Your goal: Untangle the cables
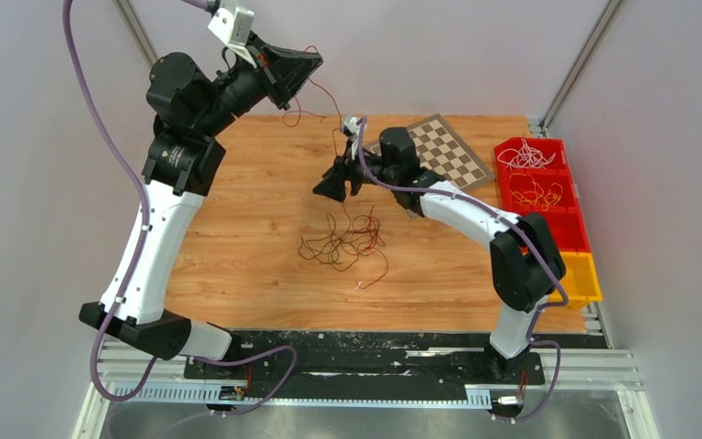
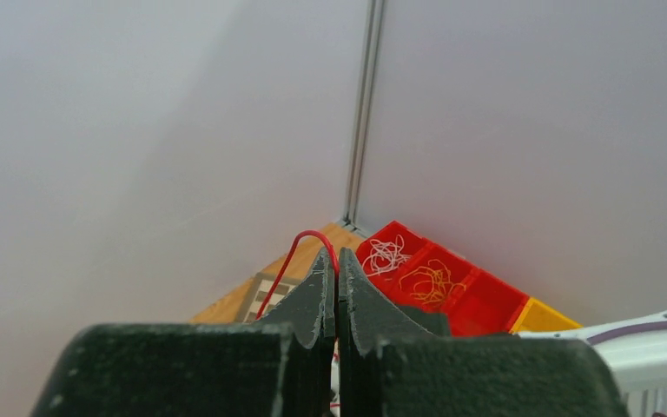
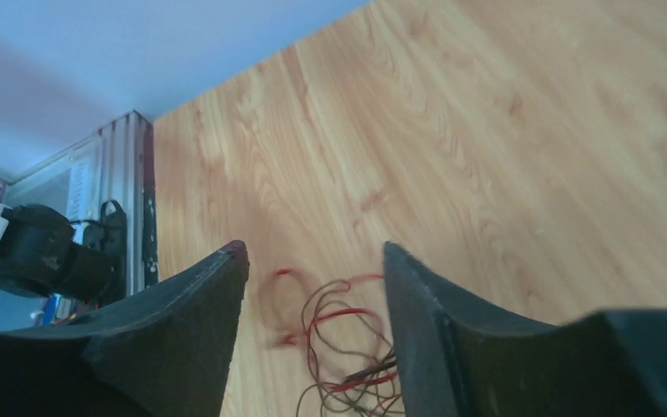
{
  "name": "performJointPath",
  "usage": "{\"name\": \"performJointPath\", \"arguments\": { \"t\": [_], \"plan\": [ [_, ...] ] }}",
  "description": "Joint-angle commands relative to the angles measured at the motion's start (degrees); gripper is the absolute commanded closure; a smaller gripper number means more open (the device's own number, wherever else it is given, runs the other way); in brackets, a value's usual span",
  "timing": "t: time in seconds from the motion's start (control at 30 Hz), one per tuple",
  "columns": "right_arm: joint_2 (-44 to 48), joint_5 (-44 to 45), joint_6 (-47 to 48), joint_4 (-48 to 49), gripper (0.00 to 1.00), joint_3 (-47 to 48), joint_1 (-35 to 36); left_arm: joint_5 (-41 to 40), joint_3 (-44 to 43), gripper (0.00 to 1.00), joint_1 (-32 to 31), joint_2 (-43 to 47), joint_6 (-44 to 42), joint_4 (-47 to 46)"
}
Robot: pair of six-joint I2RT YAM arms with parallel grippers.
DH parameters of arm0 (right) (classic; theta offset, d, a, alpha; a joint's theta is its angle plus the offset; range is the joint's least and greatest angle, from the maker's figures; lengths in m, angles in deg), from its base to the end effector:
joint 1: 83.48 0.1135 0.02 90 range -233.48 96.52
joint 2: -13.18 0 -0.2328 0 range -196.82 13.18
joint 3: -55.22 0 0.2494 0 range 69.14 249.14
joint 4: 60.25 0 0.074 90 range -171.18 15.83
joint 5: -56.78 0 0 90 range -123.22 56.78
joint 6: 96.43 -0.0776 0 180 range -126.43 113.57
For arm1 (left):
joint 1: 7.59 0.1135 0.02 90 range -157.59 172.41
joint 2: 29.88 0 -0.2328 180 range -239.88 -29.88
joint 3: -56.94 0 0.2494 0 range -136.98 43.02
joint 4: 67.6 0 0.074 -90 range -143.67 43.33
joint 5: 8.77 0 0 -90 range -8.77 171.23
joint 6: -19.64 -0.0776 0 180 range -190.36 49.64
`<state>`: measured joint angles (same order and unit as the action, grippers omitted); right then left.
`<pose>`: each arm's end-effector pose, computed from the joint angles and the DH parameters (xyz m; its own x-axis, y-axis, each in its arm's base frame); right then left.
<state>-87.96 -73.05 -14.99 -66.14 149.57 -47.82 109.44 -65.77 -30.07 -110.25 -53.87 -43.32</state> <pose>0.3309 0.2986 0.2831 -0.3186 -0.0879 -0.9438 -0.9182 0.2758 0.2842 0.2639 -0.1489 0.5551 0.0612 -0.2960 -0.9532 0.8026 0.5824 -0.1293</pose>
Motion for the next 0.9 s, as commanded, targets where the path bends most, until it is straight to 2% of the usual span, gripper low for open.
{"name": "performJointPath", "arguments": {
  "t": [0.0,0.07,0.17,0.27,0.33,0.6,0.67,0.73,0.87],
  "plan": [
    [-3.11,2.97,-0.44,11.8,0.57,-4.44,1.53,-1.41,-3.7,1.0,0.18,0.89,-1.48,-2.65],
    [-5.8,3.23,1.24,11.29,0.7,-7.92,1.1,-1.95,-8.58,1.0,1.19,-1.07,-1.05,-2.72],
    [-8.41,-0.33,2.82,7.57,0.78,-12.18,-0.35,-3.55,-17.69,1.0,2.82,-4.88,-1.59,-2.83],
    [-8.9,-2.73,3.8,4.92,0.78,-16.66,-1.29,-5.35,-27.62,1.0,4.3,-9.08,-1.48,-4.35],
    [-8.05,-3.45,3.82,4.19,0.76,-18.8,-1.42,-5.18,-29.57,1.0,4.52,-9.95,-1.65,-5.79],
    [-5.47,-3.73,6.93,-0.33,0.74,-20.04,-1.75,-5.18,-23.56,1.0,5.15,-6.87,-1.24,-8.47],
    [-5.09,-4.71,7.87,-3.05,0.63,-18.79,-2.33,-4.54,-25.74,1.0,5.39,-7.64,-1.67,-7.27],
    [-3.7,-6.15,9.64,-6.8,0.6,-16.66,-3.47,-3.1,-26.17,1.0,5.46,-7.6,-1.9,-5.86],
    [-1.95,-5.28,14.88,-9.76,0.79,-17.43,-5.58,-5.4,-23.97,1.0,5.81,-5.69,-3.87,-7.74]
  ]
}}
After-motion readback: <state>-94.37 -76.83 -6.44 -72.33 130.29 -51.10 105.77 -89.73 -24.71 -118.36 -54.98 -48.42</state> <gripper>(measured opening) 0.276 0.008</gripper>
